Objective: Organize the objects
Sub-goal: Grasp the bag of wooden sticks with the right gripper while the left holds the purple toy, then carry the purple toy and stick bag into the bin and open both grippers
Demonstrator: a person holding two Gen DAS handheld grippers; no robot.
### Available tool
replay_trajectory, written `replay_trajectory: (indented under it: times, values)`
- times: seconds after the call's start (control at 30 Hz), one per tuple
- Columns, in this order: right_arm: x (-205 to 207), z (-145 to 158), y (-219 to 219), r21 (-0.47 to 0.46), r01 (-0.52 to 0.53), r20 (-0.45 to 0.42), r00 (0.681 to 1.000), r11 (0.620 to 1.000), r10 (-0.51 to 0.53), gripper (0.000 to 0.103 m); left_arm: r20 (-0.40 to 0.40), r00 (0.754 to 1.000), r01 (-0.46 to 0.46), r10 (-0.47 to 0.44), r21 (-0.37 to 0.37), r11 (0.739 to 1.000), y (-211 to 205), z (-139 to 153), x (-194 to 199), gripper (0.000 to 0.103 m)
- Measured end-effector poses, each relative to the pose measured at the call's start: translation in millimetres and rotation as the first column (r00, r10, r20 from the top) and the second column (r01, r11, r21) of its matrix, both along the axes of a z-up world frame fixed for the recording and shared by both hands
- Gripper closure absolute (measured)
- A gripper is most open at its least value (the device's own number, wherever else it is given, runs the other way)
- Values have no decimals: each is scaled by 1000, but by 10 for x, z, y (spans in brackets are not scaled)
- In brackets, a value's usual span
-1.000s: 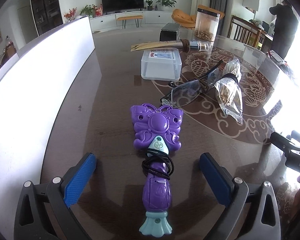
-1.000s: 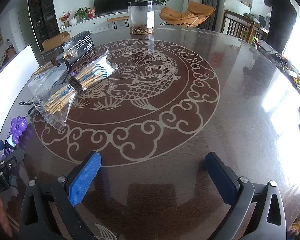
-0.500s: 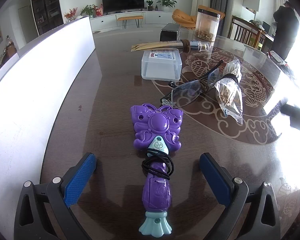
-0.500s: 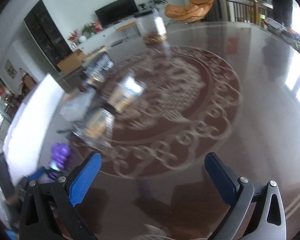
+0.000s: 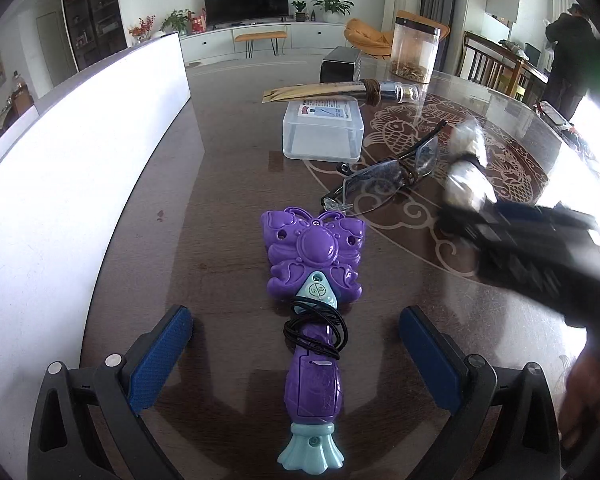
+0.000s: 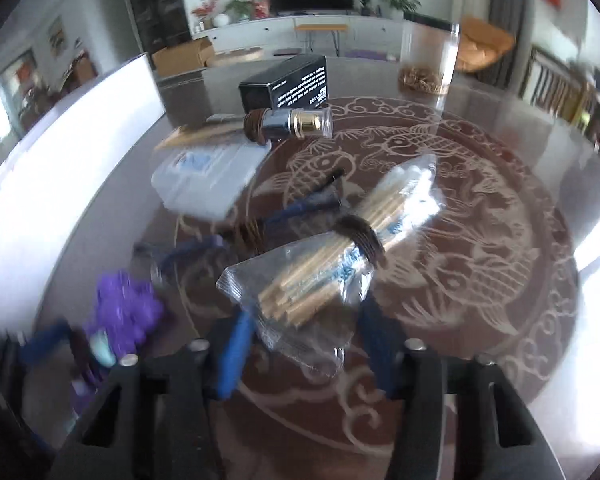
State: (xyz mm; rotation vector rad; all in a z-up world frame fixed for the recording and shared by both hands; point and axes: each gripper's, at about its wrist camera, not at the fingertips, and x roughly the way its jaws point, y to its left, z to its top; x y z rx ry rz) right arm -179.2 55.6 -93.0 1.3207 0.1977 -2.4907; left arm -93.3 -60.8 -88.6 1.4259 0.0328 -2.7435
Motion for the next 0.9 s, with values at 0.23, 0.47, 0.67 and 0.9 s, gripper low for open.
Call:
replay_trajectory:
  times: [0.23, 0.47, 0.67, 0.9]
  values:
    - [455, -16, 576, 36, 25, -40, 999, 999, -24, 56, 0, 1000, -2, 2, -2, 1000, 6, 0, -3, 0]
    - [566, 14, 1119, -87, 165, -2, 986, 982, -166, 19, -1, 1000, -1, 1, -2, 1000, 4, -1, -4, 0]
    - [581, 3, 1078, -85, 160, -3, 987, 983, -161, 5, -1, 1000, -1, 1, -2, 1000, 4, -2, -4, 0]
    - [570, -67, 942, 1, 139, -15, 990, 990, -139, 0, -1, 1000, -2, 2, -2, 1000, 6, -4, -7, 0]
